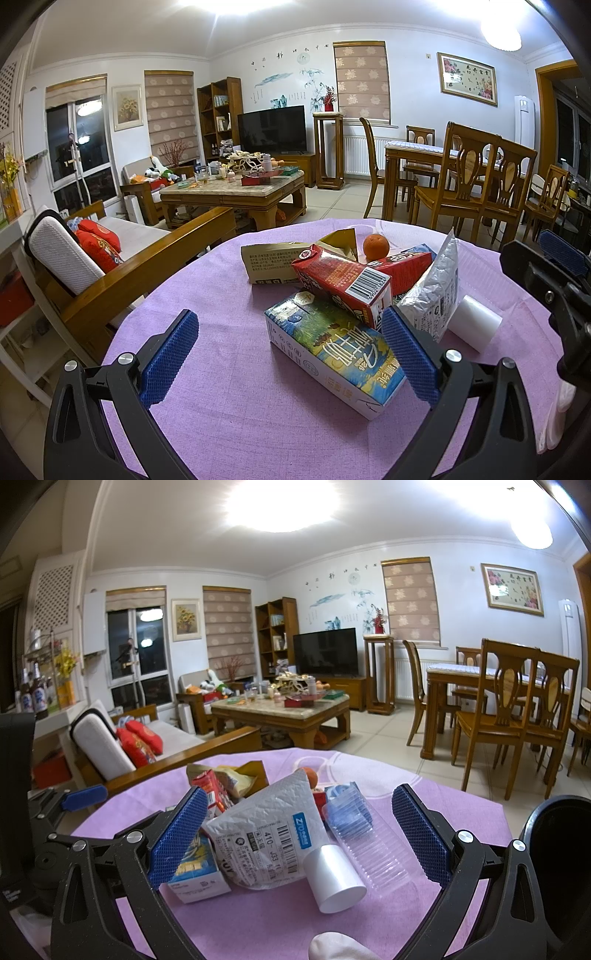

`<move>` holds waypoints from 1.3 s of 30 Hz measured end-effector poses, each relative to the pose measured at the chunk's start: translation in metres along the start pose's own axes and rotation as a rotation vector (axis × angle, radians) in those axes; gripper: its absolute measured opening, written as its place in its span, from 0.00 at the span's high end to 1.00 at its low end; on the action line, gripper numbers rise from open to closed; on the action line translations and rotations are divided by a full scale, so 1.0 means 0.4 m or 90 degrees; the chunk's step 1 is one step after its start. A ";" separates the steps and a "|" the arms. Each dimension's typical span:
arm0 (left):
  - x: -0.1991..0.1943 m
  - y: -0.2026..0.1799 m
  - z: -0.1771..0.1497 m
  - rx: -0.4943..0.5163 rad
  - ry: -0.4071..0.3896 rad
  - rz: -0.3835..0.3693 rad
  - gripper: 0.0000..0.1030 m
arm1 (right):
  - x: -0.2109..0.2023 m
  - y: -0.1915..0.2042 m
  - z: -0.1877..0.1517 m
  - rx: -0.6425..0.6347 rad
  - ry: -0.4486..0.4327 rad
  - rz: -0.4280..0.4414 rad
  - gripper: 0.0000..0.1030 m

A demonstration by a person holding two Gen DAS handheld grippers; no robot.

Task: Collect trash

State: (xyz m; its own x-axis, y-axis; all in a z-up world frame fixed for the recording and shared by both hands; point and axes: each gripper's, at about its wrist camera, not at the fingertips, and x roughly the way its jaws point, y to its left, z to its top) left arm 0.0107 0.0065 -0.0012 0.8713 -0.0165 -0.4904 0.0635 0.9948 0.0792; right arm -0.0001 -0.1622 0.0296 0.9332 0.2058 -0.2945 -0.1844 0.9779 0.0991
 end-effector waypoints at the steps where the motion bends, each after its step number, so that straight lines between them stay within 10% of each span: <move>1: 0.001 0.000 0.000 0.000 0.000 0.000 0.05 | -0.001 0.002 0.000 0.000 0.000 0.000 0.04; 12: 0.010 0.011 0.000 -0.017 0.010 -0.015 0.05 | 0.004 -0.001 0.001 0.009 0.006 0.003 0.04; 17: 0.063 0.084 0.000 -0.125 0.065 -0.138 0.05 | 0.010 -0.058 -0.005 0.081 0.022 0.031 0.04; 22: 0.116 0.072 0.050 -0.156 0.129 -0.155 0.05 | 0.021 -0.099 -0.012 0.142 0.041 0.041 0.04; 34: 0.230 -0.020 0.092 -0.162 0.212 -0.078 0.06 | 0.019 -0.118 -0.028 0.174 0.055 0.052 0.04; 39: 0.228 -0.003 0.080 -0.146 0.204 -0.067 0.46 | 0.025 -0.126 -0.023 0.180 0.060 0.053 0.04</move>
State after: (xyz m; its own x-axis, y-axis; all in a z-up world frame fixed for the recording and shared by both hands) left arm 0.1059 0.0007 -0.0182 0.6673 -0.1241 -0.7344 0.0033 0.9865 -0.1637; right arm 0.0156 -0.2091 0.0128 0.8830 0.3009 -0.3603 -0.1539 0.9107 0.3833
